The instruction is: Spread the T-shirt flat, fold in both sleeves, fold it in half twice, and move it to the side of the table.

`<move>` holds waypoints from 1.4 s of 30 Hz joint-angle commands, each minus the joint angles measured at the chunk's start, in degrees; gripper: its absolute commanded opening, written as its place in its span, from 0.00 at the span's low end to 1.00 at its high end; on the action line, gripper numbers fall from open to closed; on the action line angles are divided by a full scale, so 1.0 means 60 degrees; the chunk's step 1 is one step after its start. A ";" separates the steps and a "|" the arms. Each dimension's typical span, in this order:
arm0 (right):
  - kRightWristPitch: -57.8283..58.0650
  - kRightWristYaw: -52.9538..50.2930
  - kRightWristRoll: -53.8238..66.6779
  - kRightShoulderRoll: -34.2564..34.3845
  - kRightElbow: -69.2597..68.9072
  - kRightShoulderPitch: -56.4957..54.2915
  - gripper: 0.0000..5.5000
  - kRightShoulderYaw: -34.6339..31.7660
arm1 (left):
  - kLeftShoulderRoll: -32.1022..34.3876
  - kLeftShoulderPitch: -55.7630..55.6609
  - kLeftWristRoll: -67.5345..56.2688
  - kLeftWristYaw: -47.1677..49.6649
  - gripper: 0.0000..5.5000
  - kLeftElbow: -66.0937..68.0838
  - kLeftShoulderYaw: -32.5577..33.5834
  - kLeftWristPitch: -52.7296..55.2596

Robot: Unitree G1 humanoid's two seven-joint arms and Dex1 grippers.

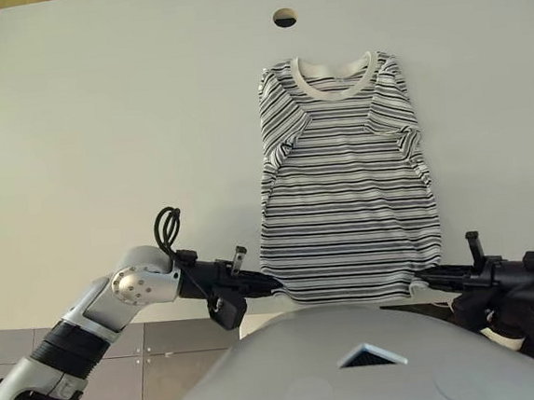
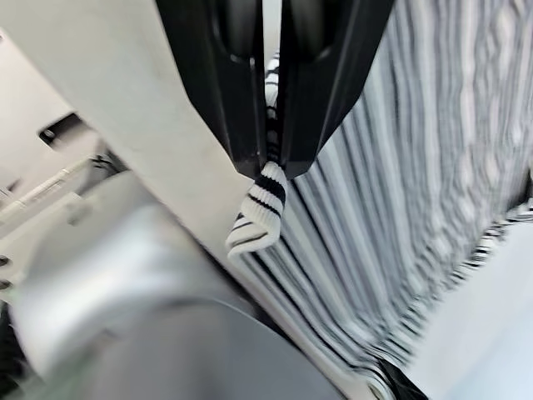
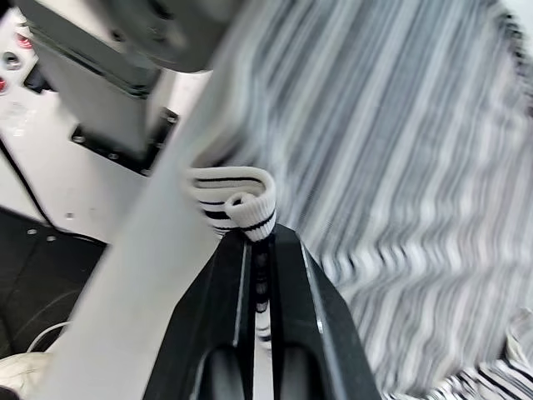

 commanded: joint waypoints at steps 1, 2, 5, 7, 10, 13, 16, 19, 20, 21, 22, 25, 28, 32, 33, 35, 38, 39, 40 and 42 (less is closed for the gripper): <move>0.0073 -0.0262 0.1277 0.0494 0.0805 0.0007 0.02 -0.0335 | -0.0489 -0.0298 -0.1398 0.0108 0.02 0.0100 0.0391 0.0422; 0.0046 -0.0292 0.1605 0.0629 0.1063 -0.0067 0.02 -0.0311 | -0.0635 -0.0347 -0.1602 0.0142 0.02 0.0194 0.0504 0.0470; -0.0146 -0.0366 0.2616 0.1106 0.1763 -0.0530 0.02 -0.0137 | -0.1123 -0.0506 -0.2125 0.0154 0.02 0.0537 0.0802 0.0622; -0.0302 -0.0622 0.3346 0.1717 0.2372 -0.1371 0.02 -0.0041 | -0.1768 -0.0866 -0.2137 0.0489 0.02 0.1079 0.1092 0.0680; -0.0099 -0.1478 0.3472 0.2783 0.3279 -0.3278 0.02 0.0047 | -0.2996 -0.1935 -0.1572 0.1551 0.02 0.2348 0.1726 0.1050; 0.0475 -0.2763 0.2399 0.3787 0.4570 -0.5450 0.02 0.0278 | -0.4062 -0.3400 -0.0456 0.2925 0.02 0.4098 0.2143 0.1699; 0.0977 -0.4210 0.1046 0.4629 0.6067 -0.7241 0.02 0.0628 | -0.4677 -0.4761 0.0700 0.4262 0.02 0.5985 0.2361 0.1947; 0.1247 -0.5581 -0.0194 0.5264 0.7550 -0.8671 0.02 0.1068 | -0.5102 -0.5946 0.1768 0.5255 0.02 0.7868 0.2250 0.1729; 0.1303 -0.5920 -0.0485 0.5418 0.7945 -0.9031 0.02 0.1215 | -0.5197 -0.6281 0.2066 0.5521 0.02 0.8413 0.2186 0.1629; 0.1373 -0.6235 -0.0783 0.5557 0.8348 -0.9394 0.02 0.1386 | -0.5322 -0.6681 0.2355 0.5785 0.02 0.9028 0.2112 0.1572; 0.1400 -0.6454 -0.0991 0.5659 0.8691 -0.9679 0.02 0.1529 | -0.5425 -0.7011 0.2604 0.6000 0.02 0.9561 0.2043 0.1498; 0.1400 -0.7095 -0.1540 0.5835 0.9797 -1.0408 0.02 0.1905 | -0.5722 -0.7756 0.3273 0.6622 0.02 1.0928 0.1801 0.1291; 0.1422 -0.7619 -0.1884 0.5940 1.0938 -1.1059 0.02 0.2190 | -0.6138 -0.8113 0.3817 0.7089 0.02 1.1981 0.1471 0.1256; 0.1444 -0.8219 -0.2163 0.6063 1.2845 -1.1979 0.13 0.2518 | -0.6634 -0.8545 0.4238 0.7922 0.12 1.2951 0.1337 0.1783; 0.1463 -0.8350 -0.2207 0.6123 1.3359 -1.2216 0.16 0.2581 | -0.6726 -0.8685 0.4269 0.8160 0.15 1.3143 0.1390 0.1999; 0.1478 -0.8535 -0.2260 0.6256 1.4321 -1.2730 0.22 0.2716 | -0.6815 -0.8922 0.4247 0.8577 0.20 1.3434 0.1567 0.2372; 0.1511 -0.8712 -0.2246 0.6427 1.5384 -1.3487 0.30 0.2838 | -0.6806 -0.9321 0.3951 0.9246 0.27 1.3810 0.2068 0.3130; 0.1491 -0.8767 -0.2240 0.6437 1.5576 -1.3628 0.33 0.2873 | -0.6765 -0.9388 0.3885 0.9392 0.30 1.3882 0.2205 0.3300; 0.1385 -0.8759 -0.2207 0.6387 1.5618 -1.3668 0.36 0.2887 | -0.6643 -0.9400 0.3854 0.9544 0.33 1.3929 0.2327 0.3438; 0.1065 -0.8854 -0.2223 0.6180 1.5499 -1.3571 0.37 0.2941 | -0.6421 -0.9331 0.3852 0.9706 0.37 1.3964 0.2472 0.3561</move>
